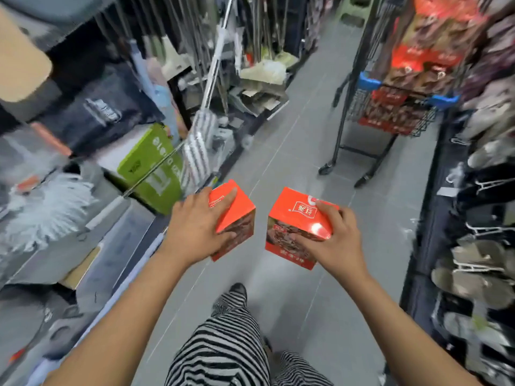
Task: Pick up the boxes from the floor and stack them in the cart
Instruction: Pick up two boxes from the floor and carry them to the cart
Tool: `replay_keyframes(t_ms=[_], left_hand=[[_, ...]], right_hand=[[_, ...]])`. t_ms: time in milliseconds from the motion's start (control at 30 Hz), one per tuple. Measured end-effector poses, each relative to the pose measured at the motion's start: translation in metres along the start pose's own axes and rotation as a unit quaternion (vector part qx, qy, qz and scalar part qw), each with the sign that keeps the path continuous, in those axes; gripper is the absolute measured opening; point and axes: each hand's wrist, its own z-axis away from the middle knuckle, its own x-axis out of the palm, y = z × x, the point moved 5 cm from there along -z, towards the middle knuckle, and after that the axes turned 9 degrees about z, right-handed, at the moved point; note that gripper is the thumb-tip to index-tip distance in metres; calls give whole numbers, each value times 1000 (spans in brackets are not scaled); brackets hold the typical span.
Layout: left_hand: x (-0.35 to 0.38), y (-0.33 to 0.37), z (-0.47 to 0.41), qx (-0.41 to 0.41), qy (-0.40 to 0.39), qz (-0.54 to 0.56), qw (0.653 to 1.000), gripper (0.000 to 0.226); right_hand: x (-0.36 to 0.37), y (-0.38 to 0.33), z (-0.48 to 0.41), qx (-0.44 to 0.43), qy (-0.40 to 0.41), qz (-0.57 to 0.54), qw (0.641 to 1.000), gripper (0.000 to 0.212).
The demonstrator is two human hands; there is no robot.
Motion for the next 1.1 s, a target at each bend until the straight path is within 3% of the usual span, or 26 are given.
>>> replay_keyframes(t_ms=[433, 733, 1100], left_hand=[[-24, 149, -337, 212, -37, -27, 976, 91], [-29, 270, -483, 304, -48, -12, 951, 90], [-27, 408, -609, 339, -18, -39, 940, 87]], right_hand=[[-92, 104, -231, 126, 139, -4, 982, 78], [-183, 182, -330, 149, 227, 19, 962, 78], [-295, 277, -464, 90, 161, 23, 983, 79]])
